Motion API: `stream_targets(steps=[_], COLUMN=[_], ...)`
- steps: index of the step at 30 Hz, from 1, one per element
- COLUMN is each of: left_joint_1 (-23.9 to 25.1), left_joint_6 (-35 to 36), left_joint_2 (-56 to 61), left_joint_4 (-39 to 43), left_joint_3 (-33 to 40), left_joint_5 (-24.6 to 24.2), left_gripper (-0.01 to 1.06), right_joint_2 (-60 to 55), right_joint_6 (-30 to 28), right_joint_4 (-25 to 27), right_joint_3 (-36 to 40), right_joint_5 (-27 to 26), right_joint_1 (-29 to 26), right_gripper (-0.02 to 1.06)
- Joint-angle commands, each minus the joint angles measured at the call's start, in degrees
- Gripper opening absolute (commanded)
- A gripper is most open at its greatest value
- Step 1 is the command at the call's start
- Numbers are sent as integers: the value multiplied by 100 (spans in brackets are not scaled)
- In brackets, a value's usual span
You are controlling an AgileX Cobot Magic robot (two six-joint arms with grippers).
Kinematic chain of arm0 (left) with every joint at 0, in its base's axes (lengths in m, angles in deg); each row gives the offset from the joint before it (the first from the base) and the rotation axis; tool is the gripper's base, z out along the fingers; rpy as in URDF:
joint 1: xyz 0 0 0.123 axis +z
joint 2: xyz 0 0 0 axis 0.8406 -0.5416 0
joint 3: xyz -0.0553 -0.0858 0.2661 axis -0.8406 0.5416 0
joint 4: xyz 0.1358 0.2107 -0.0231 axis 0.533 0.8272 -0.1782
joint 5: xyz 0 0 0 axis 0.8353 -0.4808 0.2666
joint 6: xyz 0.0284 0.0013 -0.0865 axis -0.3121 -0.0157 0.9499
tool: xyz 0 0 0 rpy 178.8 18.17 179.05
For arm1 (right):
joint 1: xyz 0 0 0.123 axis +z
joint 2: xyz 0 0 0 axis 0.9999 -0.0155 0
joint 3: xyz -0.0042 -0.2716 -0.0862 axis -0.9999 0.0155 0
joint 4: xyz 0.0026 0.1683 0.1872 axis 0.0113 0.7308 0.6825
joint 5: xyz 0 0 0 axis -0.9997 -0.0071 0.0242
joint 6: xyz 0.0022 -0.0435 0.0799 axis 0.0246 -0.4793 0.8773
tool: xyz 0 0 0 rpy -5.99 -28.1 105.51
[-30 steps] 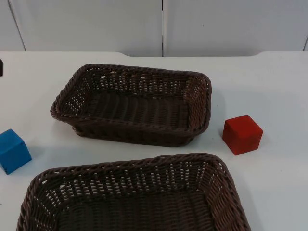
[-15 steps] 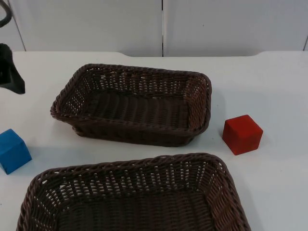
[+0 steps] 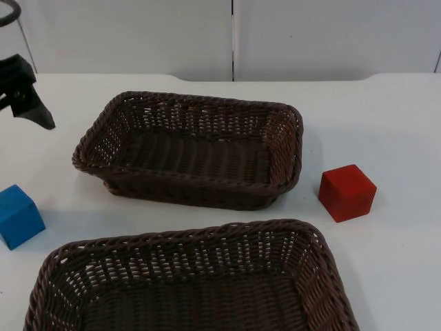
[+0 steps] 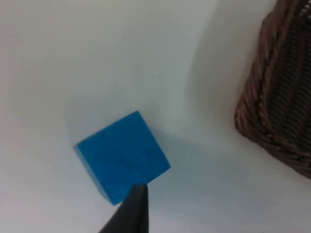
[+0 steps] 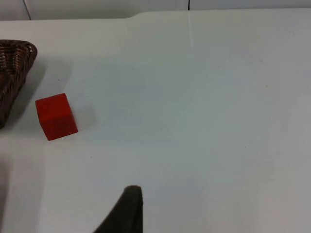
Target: Pick up one cube with the left hand and place it into the upper basket. Pick up one cube with the right hand and place it into the lower basket.
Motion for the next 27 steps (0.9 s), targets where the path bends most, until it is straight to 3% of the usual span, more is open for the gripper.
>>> stream_targets(steps=[1, 7, 11, 16, 27], left_joint_1=[-18, -147, -191, -228, -191], left_joint_6=[288, 762, 2001, 2668, 3426], left_joint_2=[-178, -557, -907, -1016, -1803], left_joint_4=[-87, 77, 1138, 1502, 2383], left_joint_3=[-35, -35, -35, -35, -387], left_joint_5=[76, 296, 357, 689, 1040], left_gripper=[101, 101, 101, 101, 101], right_joint_2=[20, 20, 20, 20, 20], right_joint_6=[-38, -38, -38, -38, -52], right_joint_4=[1, 1, 1, 1, 1], right_joint_3=[10, 10, 10, 10, 10], right_joint_5=[-17, -17, -17, -17, -17], right_joint_1=[-23, -23, -23, -23, 46], right_gripper=[105, 105, 105, 105, 105])
